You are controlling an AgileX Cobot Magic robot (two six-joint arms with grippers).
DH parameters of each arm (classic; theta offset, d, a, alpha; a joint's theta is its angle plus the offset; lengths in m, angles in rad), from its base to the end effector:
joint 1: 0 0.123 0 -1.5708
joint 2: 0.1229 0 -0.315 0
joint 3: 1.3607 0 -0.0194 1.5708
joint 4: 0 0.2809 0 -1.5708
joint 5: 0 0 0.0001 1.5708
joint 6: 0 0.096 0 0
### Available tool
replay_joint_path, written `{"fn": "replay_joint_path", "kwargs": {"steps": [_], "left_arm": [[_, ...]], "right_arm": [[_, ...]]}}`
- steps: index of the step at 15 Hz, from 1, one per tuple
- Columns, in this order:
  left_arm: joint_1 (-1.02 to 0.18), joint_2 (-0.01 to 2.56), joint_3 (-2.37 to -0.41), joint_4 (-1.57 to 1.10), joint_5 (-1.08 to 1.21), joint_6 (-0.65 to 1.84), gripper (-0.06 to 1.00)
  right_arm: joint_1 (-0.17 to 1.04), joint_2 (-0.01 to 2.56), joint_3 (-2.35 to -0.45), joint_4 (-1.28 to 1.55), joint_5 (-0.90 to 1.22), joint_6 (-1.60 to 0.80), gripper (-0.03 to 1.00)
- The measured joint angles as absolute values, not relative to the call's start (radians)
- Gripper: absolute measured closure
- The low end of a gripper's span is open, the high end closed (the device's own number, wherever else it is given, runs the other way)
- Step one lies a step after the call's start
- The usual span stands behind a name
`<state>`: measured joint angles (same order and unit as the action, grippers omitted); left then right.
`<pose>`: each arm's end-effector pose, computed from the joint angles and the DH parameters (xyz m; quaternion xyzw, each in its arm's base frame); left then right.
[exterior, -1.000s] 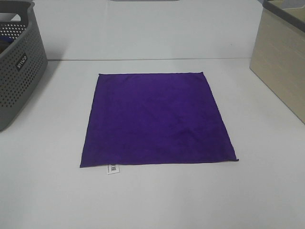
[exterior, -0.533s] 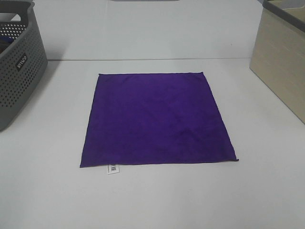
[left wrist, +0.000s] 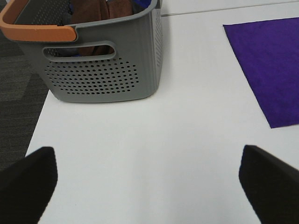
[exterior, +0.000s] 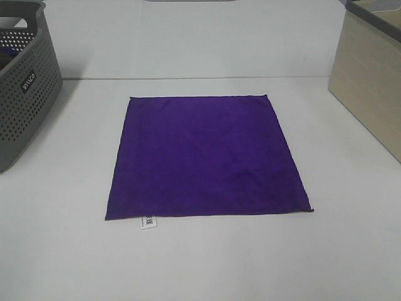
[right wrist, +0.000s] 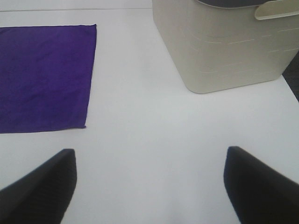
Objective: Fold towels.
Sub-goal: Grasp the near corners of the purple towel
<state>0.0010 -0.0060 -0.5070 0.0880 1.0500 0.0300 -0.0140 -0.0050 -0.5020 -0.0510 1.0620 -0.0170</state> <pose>-0.0058 0.0073 0.2928 0.0105 0.8461 0.0522 0.5303 -0.0054 -0.0042 0.2901 -0.0002 0.8515 -0.0336 0.5233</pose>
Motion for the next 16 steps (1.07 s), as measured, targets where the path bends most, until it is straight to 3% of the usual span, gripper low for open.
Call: {"fn": "replay_joint_path", "kwargs": {"steps": [9,13,16], "left_arm": [[0.001,0.066,-0.538,0.09,1.088,0.03,-0.04],[0.001,0.633,-0.747,0.042,1.157,0.028,-0.04],[0.001,0.958,-0.758,-0.143,1.053,0.124,-0.04]], "right_arm": [[-0.014,0.051,-0.532,0.013,1.106,-0.017,0.14],[-0.014,0.69,-0.734,0.07,1.144,0.032,0.14],[-0.014,1.045,-0.776,0.183,0.996,-0.128,0.14]]}}
